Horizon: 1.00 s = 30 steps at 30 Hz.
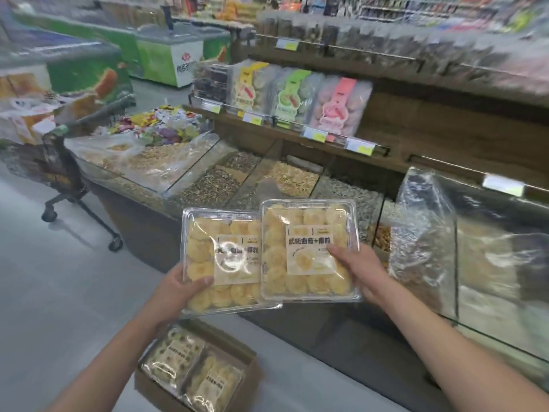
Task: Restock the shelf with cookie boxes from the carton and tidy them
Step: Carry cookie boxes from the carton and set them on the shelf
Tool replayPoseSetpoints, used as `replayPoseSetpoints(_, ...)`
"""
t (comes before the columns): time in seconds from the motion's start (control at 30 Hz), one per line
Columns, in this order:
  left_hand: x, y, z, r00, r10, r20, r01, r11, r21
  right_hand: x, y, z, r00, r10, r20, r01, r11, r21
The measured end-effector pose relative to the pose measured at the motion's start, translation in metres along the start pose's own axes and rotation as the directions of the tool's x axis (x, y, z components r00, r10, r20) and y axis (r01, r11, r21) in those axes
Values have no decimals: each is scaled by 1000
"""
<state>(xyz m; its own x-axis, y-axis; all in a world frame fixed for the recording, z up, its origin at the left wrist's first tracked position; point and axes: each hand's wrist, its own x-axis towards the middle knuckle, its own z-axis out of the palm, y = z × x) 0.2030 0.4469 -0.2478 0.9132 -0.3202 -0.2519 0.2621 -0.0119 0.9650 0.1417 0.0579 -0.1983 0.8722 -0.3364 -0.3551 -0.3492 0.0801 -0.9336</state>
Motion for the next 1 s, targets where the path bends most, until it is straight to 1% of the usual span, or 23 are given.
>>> replayPoseSetpoints(0.1,-3,1,66,999,24,35,-24,999,25,-19,2,-64,997,-27,-68,27,1000,-2)
replayPoseSetpoints(0.17,-3,6,102,998,41,43,-43,998,41,-29,3,-97,992,-41,-122,36,998,-45)
replayPoseSetpoints(0.23,-2,13,145,995,56,85,-62,995,73,-40,5,-139,982,-61,-182,46,995,-85)
replayPoseSetpoints(0.33,6,20,199,986,29,163,-47,993,108,-51,10,-195,966,-72,-247,64,997,-40)
replayPoseSetpoints(0.47,25,32,259,963,7,268,-47,988,146,-72,2,-251,937,-75,-342,84,996,11)
replayPoseSetpoints(0.53,42,36,287,946,-25,325,-35,983,178,-76,1,-280,914,-58,-401,72,997,20)
replayPoseSetpoints(0.6,61,39,316,927,-46,371,-19,985,170,-75,2,-307,894,-46,-446,80,995,57)
replayPoseSetpoints(0.7,88,48,365,895,-33,445,-48,984,170,-68,1,-347,862,-18,-507,72,994,88)
replayPoseSetpoints(0.8,123,53,412,886,-28,463,-80,974,211,-61,-5,-383,821,-25,-571,95,991,93)
replayPoseSetpoints(0.87,146,60,440,872,-48,487,-99,957,271,-53,-10,-405,791,-26,-611,101,991,88)
replayPoseSetpoints(1.0,194,71,488,842,-65,536,-140,933,332,-36,-21,-440,752,12,-659,100,986,132)
